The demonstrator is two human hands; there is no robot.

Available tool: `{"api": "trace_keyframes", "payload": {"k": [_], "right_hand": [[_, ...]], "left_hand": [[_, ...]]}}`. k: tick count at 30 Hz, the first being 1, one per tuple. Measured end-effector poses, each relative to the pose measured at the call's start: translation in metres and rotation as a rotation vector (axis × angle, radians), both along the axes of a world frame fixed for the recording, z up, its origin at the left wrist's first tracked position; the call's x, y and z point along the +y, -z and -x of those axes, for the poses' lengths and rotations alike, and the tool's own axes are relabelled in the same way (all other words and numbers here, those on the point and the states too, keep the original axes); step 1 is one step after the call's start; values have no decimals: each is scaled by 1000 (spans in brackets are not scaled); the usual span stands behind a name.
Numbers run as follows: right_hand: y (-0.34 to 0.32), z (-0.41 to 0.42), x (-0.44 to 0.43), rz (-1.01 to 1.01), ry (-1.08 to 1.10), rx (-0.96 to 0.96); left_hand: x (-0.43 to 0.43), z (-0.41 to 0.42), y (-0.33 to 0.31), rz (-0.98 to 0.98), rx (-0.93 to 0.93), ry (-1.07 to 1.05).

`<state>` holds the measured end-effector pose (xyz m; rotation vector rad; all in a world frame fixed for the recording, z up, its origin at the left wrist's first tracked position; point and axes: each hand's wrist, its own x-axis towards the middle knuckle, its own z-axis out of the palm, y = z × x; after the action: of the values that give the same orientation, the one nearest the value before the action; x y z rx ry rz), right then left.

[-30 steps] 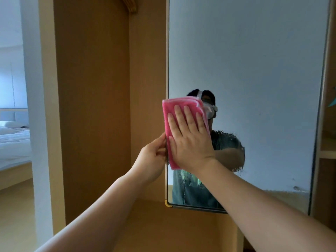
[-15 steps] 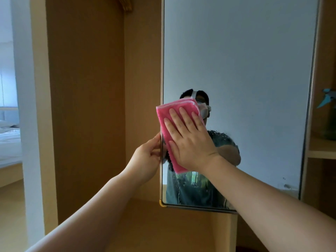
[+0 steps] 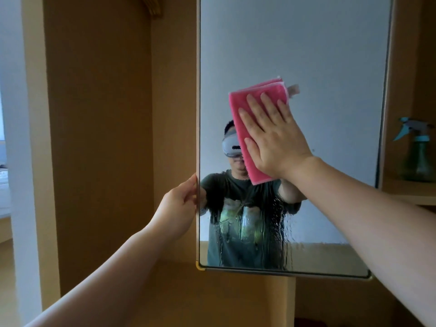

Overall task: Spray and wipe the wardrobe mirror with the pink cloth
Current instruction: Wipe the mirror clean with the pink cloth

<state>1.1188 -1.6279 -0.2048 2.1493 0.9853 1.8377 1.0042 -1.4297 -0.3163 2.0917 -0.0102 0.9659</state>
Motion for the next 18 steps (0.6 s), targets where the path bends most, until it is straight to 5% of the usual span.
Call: {"api": "trace_keyframes", "payload": {"k": [18], "right_hand": [[107, -9, -32, -41, -16, 77]], "left_hand": [[-7, 7, -3, -12, -52, -38]]}}
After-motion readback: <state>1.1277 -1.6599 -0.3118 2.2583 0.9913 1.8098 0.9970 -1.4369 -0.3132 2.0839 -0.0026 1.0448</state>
